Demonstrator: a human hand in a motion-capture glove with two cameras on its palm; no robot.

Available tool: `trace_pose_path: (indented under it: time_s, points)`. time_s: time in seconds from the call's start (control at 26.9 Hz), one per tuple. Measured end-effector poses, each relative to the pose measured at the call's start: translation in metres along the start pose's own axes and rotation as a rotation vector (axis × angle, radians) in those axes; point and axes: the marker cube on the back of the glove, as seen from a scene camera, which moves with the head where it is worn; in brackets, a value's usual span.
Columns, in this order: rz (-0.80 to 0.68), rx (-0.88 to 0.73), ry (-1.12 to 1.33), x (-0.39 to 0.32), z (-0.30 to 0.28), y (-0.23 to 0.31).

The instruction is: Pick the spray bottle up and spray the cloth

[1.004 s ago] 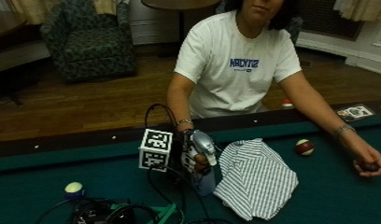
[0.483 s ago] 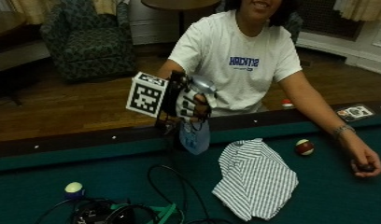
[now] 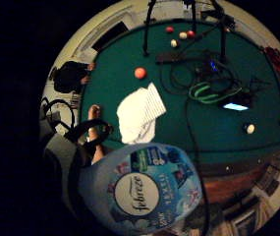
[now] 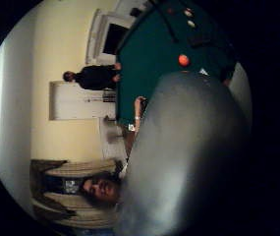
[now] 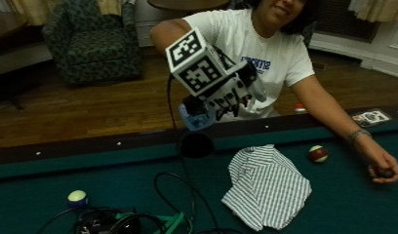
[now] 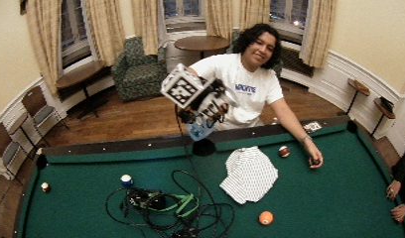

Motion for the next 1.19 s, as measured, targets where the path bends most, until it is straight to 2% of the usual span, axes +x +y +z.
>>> trace_pose_path:
  time_s: [0.45, 0.93, 1.19]
  points:
    - [0.124, -0.448, 0.383, 0.003, 0.139, -0.014]
    - [0.304, -0.612, 0.564, 0.058, 0.244, -0.027]
    - [0.345, -0.664, 0.553, 0.072, 0.257, -0.02]
